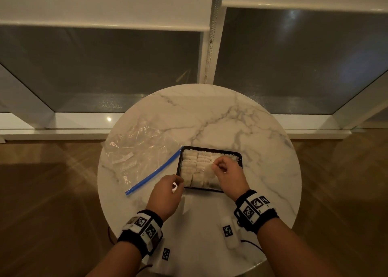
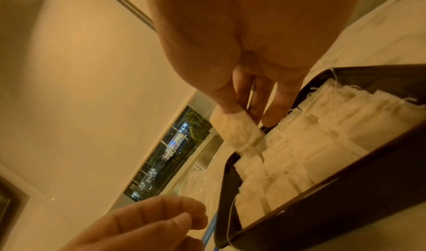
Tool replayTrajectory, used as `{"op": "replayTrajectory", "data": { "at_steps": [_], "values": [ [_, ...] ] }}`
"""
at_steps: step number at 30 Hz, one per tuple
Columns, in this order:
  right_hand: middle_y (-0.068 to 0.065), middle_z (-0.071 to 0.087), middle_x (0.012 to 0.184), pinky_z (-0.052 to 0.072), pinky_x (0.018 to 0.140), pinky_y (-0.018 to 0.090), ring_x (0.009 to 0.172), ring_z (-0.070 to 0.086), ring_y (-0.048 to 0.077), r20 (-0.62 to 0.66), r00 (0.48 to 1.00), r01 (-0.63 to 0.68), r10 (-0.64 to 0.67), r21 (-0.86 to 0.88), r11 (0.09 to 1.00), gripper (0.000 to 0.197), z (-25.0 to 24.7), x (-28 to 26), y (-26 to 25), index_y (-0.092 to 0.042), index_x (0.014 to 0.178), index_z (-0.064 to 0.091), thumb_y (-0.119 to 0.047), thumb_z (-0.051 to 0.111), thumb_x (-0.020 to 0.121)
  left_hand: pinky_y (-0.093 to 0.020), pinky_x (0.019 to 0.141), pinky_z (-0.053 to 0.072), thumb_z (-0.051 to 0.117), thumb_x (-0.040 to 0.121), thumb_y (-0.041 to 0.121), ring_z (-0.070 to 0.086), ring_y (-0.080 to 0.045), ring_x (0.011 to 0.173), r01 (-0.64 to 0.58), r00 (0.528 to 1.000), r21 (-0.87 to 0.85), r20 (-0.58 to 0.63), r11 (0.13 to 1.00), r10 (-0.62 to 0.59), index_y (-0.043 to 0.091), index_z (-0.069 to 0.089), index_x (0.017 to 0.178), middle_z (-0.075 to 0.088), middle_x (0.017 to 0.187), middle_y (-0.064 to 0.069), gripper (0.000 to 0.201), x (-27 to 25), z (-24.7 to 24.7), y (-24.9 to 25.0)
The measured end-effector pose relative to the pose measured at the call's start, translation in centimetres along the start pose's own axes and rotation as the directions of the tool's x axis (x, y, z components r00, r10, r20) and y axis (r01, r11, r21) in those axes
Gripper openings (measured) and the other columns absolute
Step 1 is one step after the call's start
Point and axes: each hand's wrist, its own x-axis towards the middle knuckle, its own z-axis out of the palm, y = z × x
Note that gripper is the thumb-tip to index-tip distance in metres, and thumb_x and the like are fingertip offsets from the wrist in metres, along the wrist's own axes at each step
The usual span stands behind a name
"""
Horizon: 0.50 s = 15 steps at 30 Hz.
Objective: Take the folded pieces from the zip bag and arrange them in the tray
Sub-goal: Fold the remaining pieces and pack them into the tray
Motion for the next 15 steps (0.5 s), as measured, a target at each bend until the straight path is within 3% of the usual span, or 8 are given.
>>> {"op": "replayTrajectory", "data": {
  "at_steps": [3,5,10,11,13,15],
  "values": [
    [0.001,0.070,0.090,0.059,0.081,0.040,0.087,0.066,0.016,0.025,0.996,-0.084,0.084,-0.015,0.996,0.012,0.5,1.2,1.2,-0.028,0.086,0.061,-0.018,0.064,0.093,-0.027,0.091,0.047,0.049,0.100,0.034,0.057,-0.009,0.102,-0.241,0.970,0.277,0.110,0.930,0.218,0.028,0.065,0.113,0.061,0.110,0.010,0.021,0.4,1.3,0.7],
    [0.001,0.070,0.091,0.060,0.078,0.044,0.086,0.068,0.019,0.044,0.991,-0.121,0.123,-0.043,0.992,0.012,0.7,1.6,1.9,-0.028,0.088,0.062,-0.018,0.063,0.093,-0.032,0.095,0.044,0.043,0.101,0.037,0.056,-0.014,0.105,-0.342,0.938,0.408,0.204,0.846,0.281,0.028,0.063,0.114,0.062,0.114,0.007,0.026,0.5,2.4,0.9],
    [0.006,0.068,0.090,0.061,0.071,0.048,0.084,0.069,0.027,0.094,0.969,-0.224,0.228,-0.045,0.973,0.011,0.7,1.7,2.6,-0.025,0.091,0.063,-0.014,0.061,0.093,-0.043,0.117,0.024,0.036,0.101,0.041,0.054,-0.017,0.117,-0.352,0.936,0.581,0.233,0.734,0.265,0.030,0.060,0.119,0.064,0.120,0.006,0.032,0.9,4.2,1.0],
    [0.009,0.067,0.091,0.062,0.070,0.048,0.083,0.069,0.029,0.099,0.965,-0.241,0.242,-0.022,0.970,0.012,0.7,1.7,2.7,-0.024,0.093,0.063,-0.012,0.060,0.094,-0.043,0.117,0.023,0.036,0.101,0.041,0.055,-0.017,0.116,-0.356,0.934,0.578,0.228,0.734,0.273,0.030,0.061,0.118,0.065,0.118,0.006,0.032,0.9,4.4,1.1],
    [0.013,0.066,0.093,0.062,0.068,0.043,0.080,0.068,0.028,0.101,0.958,-0.277,0.269,0.072,0.958,0.013,0.5,1.7,2.3,-0.019,0.095,0.062,-0.007,0.057,0.095,-0.036,0.110,0.033,0.035,0.103,0.040,0.058,-0.016,0.108,-0.366,0.930,0.511,0.215,0.778,0.297,0.028,0.063,0.114,0.066,0.111,0.006,0.033,1.0,4.7,1.5],
    [0.015,0.065,0.093,0.061,0.063,0.033,0.079,0.068,0.023,0.100,0.953,-0.302,0.287,0.223,0.927,0.013,0.2,1.4,1.8,-0.011,0.100,0.061,0.000,0.055,0.095,-0.030,0.093,0.047,0.037,0.104,0.039,0.060,-0.012,0.094,-0.279,0.958,0.292,0.153,0.915,0.243,0.026,0.066,0.108,0.067,0.101,0.007,0.031,1.2,4.7,2.4]
  ]
}}
